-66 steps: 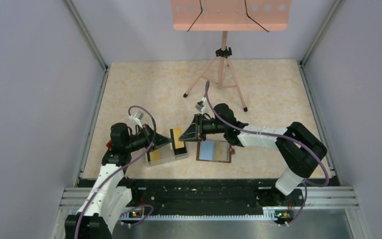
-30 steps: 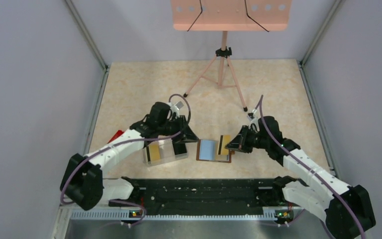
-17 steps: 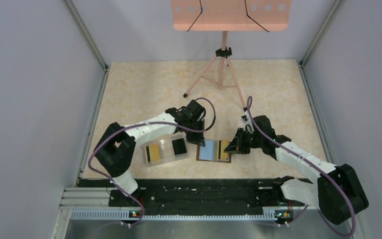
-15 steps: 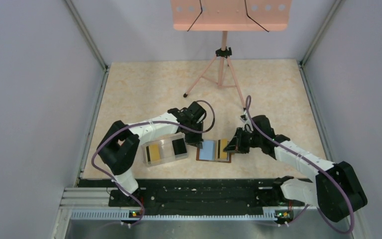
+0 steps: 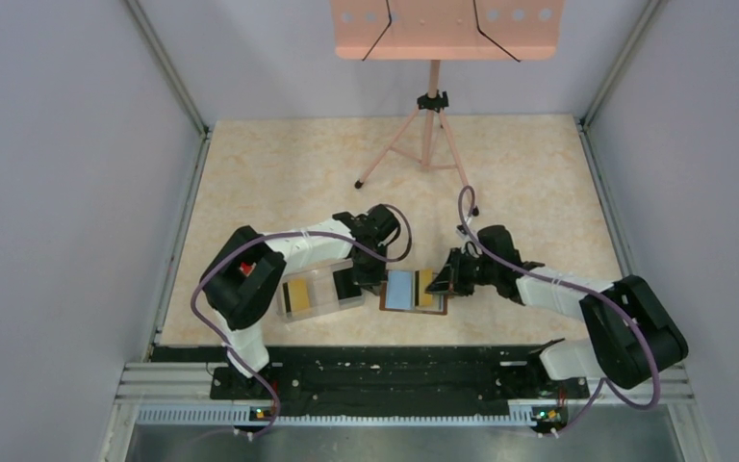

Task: Put the credit cards into the card holder
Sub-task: Insert the credit card into the card holder, then close the card holder at the center of the board.

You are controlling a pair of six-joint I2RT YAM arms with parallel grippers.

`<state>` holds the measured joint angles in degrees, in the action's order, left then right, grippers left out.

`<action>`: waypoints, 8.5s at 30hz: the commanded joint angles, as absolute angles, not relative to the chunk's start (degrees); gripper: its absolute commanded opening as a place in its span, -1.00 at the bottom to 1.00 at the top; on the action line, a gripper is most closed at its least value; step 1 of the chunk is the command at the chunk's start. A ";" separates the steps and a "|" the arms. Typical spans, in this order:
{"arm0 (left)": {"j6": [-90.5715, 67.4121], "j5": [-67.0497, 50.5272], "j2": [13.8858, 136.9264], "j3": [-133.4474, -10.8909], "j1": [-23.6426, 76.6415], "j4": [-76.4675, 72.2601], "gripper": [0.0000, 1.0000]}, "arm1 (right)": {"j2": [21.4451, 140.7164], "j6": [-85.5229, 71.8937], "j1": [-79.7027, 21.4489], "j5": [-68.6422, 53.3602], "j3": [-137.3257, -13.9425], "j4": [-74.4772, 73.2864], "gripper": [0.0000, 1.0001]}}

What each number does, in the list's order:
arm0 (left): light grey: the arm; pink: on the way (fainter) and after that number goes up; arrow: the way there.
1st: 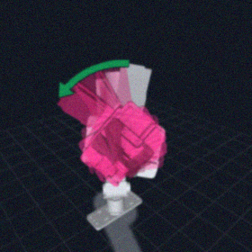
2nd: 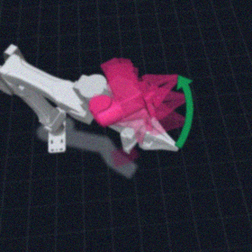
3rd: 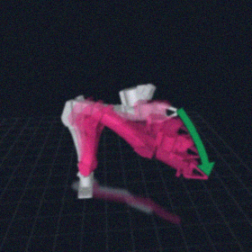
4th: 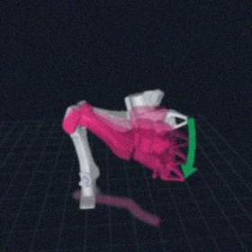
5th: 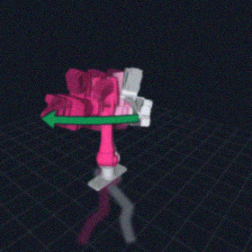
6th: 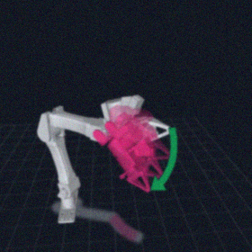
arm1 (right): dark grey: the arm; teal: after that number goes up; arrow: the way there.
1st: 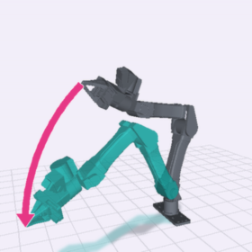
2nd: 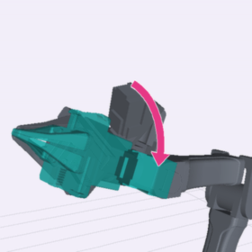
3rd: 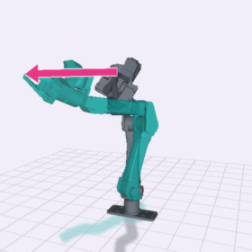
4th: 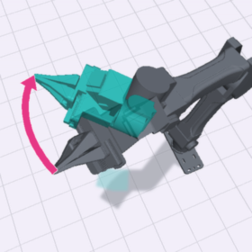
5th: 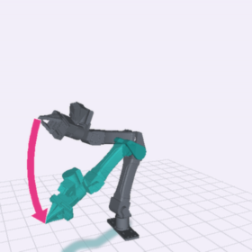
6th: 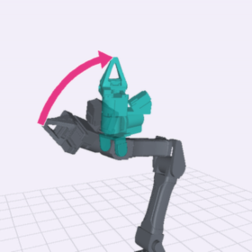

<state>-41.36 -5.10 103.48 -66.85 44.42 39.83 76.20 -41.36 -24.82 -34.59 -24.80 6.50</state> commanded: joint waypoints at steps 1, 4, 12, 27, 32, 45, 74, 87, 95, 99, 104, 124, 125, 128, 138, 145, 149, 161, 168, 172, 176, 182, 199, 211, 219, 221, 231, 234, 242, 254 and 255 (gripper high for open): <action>-40.51 -5.02 104.79 -65.72 44.56 39.65 -1.00 | 78.12 -40.31 -24.40 -34.29 -25.38 10.47 -1.00; -40.48 -5.45 105.10 -66.01 44.57 39.38 -1.00 | 78.47 -39.91 -24.39 -33.07 -25.64 8.45 -1.00; -40.42 -5.77 105.61 -66.03 44.60 39.37 -1.00 | 78.15 -41.00 -24.37 -31.51 -24.67 7.00 -1.00; -40.08 -6.17 107.40 -66.60 45.48 39.20 -1.00 | 84.35 -43.54 -24.43 -38.53 -23.69 15.74 -1.00; -40.07 -6.39 107.49 -67.11 45.53 39.28 -1.00 | 87.43 -44.29 -24.36 -40.04 -23.65 17.86 -1.00; -41.01 -7.23 107.02 -67.63 45.71 38.79 -1.00 | 94.85 -46.05 -24.48 -41.85 -25.89 21.81 -1.00; -43.07 -10.79 106.57 -67.39 46.32 36.51 -1.00 | 85.14 -43.19 -27.94 -29.57 -31.20 6.24 -1.00; -43.74 -13.82 106.60 -67.36 46.36 34.24 -1.00 | 90.44 -46.09 -27.93 -33.19 -30.04 12.61 -1.00; -43.41 -13.84 106.99 -67.12 46.37 34.42 -1.00 | 84.99 -43.14 -27.51 -28.89 -31.65 4.46 -1.00; -43.31 -14.12 107.05 -67.32 46.40 34.46 -1.00 | 84.96 -43.01 -26.89 -28.97 -31.47 4.45 -1.00; -43.10 -13.98 107.15 -67.52 46.36 34.68 -1.00 | 85.04 -42.71 -26.22 -29.28 -31.26 4.05 -1.00; -42.86 -14.16 107.82 -67.83 46.39 34.64 -1.00 | 83.50 -40.82 -23.51 -31.43 -30.64 0.76 -1.00; -42.84 -14.14 107.84 -67.74 46.43 34.61 -1.00 | 83.06 -40.80 -23.47 -31.34 -30.59 0.63 -1.00; -42.93 -13.76 108.04 -67.76 46.43 34.77 -1.00 | 81.24 -40.86 -23.12 -31.36 -30.46 0.54 -1.00; -42.80 -13.27 108.70 -68.11 46.75 35.20 -1.00 | 78.19 -40.83 -22.87 -30.86 -29.25 1.89 -1.00; -42.50 -13.45 109.10 -68.82 47.04 35.56 -1.00 | 85.94 -43.44 -22.84 -35.86 -26.89 10.66 -1.00; -42.29 -13.28 109.20 -68.97 47.07 35.83 -1.00 | 88.93 -44.03 -22.88 -38.31 -26.79 12.20 -1.00; -41.40 -12.71 109.68 -70.68 47.13 37.35 -1.00 | 93.22 -38.99 -24.18 -37.75 -33.00 4.20 -0.77; -41.22 -12.13 109.50 -70.84 47.11 37.93 -1.00 | 88.53 -34.68 -26.84 -27.46 -40.07 -11.92 -0.32; -41.05 -12.11 109.47 -71.02 47.11 38.06 -1.00 | 87.11 -34.08 -27.03 -25.49 -41.65 -14.73 -0.09; -40.92 -12.22 109.67 -71.35 47.11 38.06 -1.00 | 88.50 -33.70 -27.78 -25.47 -42.52 -13.89 0.02; -40.74 -12.34 110.07 -71.90 47.12 38.04 -1.00 | 92.95 -32.99 -29.99 -28.00 -44.09 -10.73 0.05; -39.15 -11.07 108.55 -74.42 47.53 38.71 -1.00 | 94.93 -33.31 -34.76 -29.63 -46.65 -10.36 -0.37; -43.44 -13.98 95.66 -65.36 45.16 30.32 -0.09 | 84.96 -35.19 -33.94 -25.78 -45.95 -14.90 0.33; -46.20 -15.37 93.36 -58.20 40.82 25.00 0.33 | 82.02 -33.68 -28.41 -24.70 -42.35 -16.64 0.25; -46.26 -16.78 94.39 -57.55 40.38 23.60 0.34 | 82.25 -33.35 -26.91 -24.32 -40.86 -16.61 0.11; -49.00 -17.12 102.11 -58.43 40.56 20.94 0.34 | 87.85 -33.98 -25.68 -22.52 -38.26 -15.36 -0.72; -48.87 -18.09 103.61 -59.39 40.89 20.66 0.30 | 88.15 -34.27 -25.60 -23.11 -37.89 -14.55 -0.80; -49.25 -23.71 100.15 -57.53 40.89 13.91 0.12 | 88.45 -34.72 -25.28 -24.64 -37.09 -12.97 -0.84; -55.70 -33.48 95.28 -50.57 40.95 -8.72 -0.25 | 88.09 -34.98 -25.27 -26.84 -37.39 -11.91 -0.84; -55.95 -33.97 95.66 -50.46 40.96 -9.54 -0.25 | 88.12 -34.90 -25.24 -26.88 -37.36 -11.79 -0.84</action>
